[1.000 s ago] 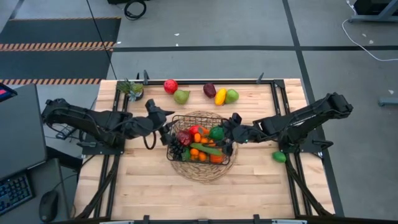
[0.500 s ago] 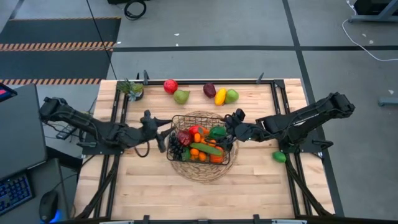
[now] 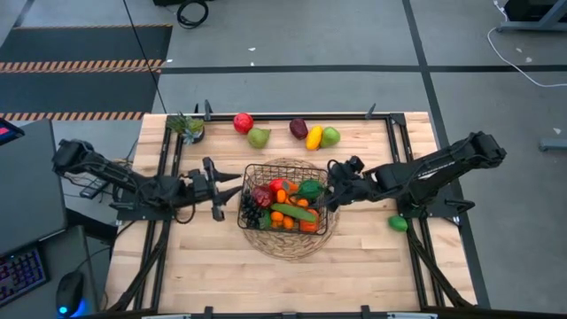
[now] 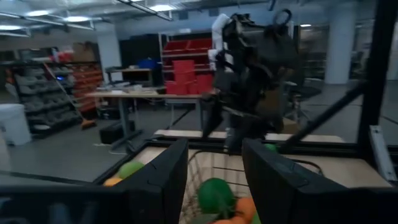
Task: Build produce basket
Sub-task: Adjust the black wire basket
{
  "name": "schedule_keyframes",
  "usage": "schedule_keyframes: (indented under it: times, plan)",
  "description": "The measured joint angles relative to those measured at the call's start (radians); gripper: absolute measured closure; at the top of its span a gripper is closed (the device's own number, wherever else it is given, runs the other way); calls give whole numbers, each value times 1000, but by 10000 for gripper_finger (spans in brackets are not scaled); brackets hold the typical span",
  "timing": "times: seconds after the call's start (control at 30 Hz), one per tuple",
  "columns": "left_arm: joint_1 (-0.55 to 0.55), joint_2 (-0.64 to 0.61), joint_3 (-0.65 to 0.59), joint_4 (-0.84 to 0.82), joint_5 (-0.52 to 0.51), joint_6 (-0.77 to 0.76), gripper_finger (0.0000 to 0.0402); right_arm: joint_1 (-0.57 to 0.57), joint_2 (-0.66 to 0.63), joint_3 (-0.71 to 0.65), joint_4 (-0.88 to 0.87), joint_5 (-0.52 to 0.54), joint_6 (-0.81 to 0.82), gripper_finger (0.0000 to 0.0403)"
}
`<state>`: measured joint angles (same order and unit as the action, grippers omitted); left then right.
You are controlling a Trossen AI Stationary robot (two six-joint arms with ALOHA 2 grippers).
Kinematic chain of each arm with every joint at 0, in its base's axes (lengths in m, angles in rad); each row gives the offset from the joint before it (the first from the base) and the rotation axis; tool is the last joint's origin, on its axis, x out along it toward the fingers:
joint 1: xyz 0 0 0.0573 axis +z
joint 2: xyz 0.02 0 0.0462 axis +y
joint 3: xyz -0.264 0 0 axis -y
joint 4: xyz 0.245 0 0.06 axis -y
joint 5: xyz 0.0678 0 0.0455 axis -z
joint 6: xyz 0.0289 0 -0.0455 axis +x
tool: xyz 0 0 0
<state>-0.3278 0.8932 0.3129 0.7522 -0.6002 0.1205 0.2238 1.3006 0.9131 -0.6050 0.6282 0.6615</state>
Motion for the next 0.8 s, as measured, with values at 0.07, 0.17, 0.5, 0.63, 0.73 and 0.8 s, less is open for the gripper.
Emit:
schedule_keyframes:
  times: [0.07, 0.17, 0.5, 0.63, 0.73, 0.8]
  plan:
    - [29, 0, -9, 19, 13, 4, 242, -12, -4, 1, -106, -45, 84, 54]
    - [73, 0, -10, 22, 93, -5, 242, -27, -14, 26, -247, -141, 197, 54]
    - [95, 2, -11, 1, 209, -48, 256, 9, -39, 135, -422, -179, 253, 54]
    - [95, 2, -11, 0, 209, -54, 264, 12, -39, 158, -372, -153, 214, 54]
    - [95, 2, -11, -1, 209, -57, 268, 20, -39, 168, -429, -140, 258, 54]
    - [95, 2, -11, -1, 207, -62, 269, 26, -39, 168, -497, -123, 322, 54]
